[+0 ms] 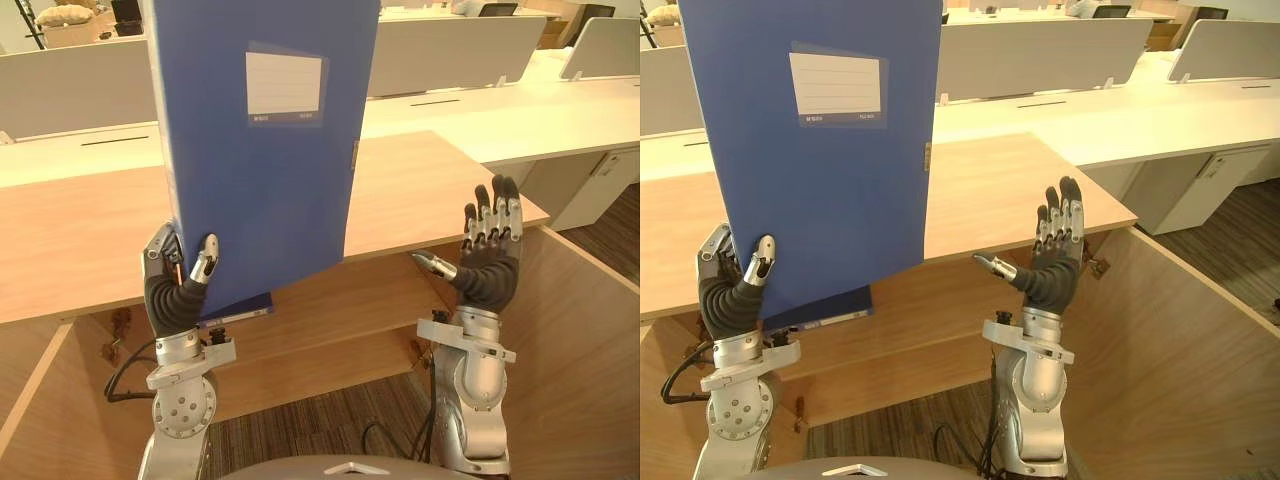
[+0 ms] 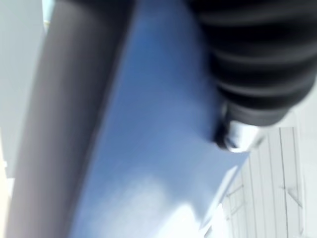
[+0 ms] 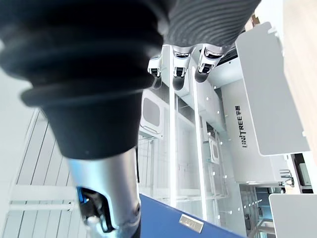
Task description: Walk over to the cabinet, pick up the folder, carry it to the office cabinet, place the folder inside the office cabinet, then close the office cabinet door
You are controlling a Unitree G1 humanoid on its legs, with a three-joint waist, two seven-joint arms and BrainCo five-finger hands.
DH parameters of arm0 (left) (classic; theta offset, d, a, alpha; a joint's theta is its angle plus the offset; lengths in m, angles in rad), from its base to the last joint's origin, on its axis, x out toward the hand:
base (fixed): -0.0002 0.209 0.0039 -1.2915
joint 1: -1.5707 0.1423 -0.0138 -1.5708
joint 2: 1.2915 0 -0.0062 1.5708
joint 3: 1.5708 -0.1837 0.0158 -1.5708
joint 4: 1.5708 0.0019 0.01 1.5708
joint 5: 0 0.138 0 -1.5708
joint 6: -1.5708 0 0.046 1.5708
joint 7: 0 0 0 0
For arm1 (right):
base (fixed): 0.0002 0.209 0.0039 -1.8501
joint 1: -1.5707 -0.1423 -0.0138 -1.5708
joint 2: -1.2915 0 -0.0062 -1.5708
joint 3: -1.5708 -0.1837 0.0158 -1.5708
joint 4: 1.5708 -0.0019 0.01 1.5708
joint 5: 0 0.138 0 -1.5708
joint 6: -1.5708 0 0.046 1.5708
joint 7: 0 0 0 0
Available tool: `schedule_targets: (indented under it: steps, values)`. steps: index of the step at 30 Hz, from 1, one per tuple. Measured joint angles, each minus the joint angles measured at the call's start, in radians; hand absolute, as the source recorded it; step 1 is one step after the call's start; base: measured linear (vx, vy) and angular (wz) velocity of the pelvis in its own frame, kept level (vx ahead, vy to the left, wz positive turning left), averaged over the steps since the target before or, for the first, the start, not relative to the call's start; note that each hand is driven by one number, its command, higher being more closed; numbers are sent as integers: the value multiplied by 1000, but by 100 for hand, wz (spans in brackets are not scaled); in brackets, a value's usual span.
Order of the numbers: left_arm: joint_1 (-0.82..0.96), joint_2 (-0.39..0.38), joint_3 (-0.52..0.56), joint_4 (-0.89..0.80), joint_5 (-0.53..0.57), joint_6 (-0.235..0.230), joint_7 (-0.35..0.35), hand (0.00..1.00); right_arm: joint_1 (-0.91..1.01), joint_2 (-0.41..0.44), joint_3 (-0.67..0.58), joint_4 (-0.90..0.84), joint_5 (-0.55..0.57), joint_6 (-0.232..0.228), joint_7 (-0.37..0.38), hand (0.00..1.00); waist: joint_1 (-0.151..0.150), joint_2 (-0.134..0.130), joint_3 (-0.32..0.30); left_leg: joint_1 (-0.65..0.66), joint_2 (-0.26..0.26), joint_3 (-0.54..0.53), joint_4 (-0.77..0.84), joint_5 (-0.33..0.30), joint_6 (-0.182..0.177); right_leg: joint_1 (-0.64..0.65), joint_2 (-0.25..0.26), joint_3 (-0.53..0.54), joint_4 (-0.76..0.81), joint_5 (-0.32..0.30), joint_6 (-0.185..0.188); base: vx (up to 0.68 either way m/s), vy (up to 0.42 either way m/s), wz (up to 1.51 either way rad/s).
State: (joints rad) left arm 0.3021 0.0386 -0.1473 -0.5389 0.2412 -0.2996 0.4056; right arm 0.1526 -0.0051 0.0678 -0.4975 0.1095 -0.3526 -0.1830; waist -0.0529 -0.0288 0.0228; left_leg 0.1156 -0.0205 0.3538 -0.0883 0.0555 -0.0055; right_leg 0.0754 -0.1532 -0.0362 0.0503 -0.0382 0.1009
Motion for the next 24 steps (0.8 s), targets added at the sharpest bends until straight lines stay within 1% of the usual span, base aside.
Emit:
schedule_targets:
  steps: [3, 6, 11, 12, 15, 19, 24]
  values:
    - [-2, 1, -3, 12, 0, 0, -6, 100, -30, -6, 31, 1, 2, -4, 9, 0, 4, -3, 2, 0, -3, -2, 0, 1, 1, 0, -3, -2, 3, 0, 0, 0, 0, 0]
    - [-4, 1, -13, 12, -1, 0, -21, 100, -55, -20, 51, 5, 23, -8, 44, 0, 6, -4, 2, -1, -5, -4, 0, 2, 2, 0, -4, -4, 3, 0, 0, 0, 0, 0]
    - [-20, 7, -24, 17, -6, -1, -48, 100, -94, -50, 89, 58, 128, -10, 122, 0, 10, -6, 3, -8, -6, -15, 0, 13, 16, -3, -5, -12, 3, 0, 0, 8, 3, 6]
    - [-33, 17, -34, 31, -23, -4, -61, 100, -96, -63, 89, 90, 178, -7, 152, 0, 17, -7, 2, -9, -6, -20, 0, 14, 17, -1, -5, -17, 3, 0, 0, 8, 0, 9]
    - [-39, 25, -33, 40, -41, -6, -72, 100, -100, -66, 87, 116, 235, -1, 173, 0, 18, -9, 1, -13, -6, -27, 0, 17, 19, 0, -6, -25, 2, 0, 0, 5, 1, 8]
    - [-39, 25, -29, 40, -43, -7, -80, 100, -119, -84, 81, 168, 284, 7, 193, 0, 20, -11, 1, -15, -6, -31, 0, 19, 19, 0, -6, -29, 2, 1, -1, 3, 3, 3]
    - [-39, 24, -27, 40, -58, -8, -89, 100, -120, -83, 25, 186, 318, 7, 195, 0, 22, -13, 0, -27, -7, -45, 0, 24, 19, -3, -6, -43, 2, 1, -2, 4, 5, 9]
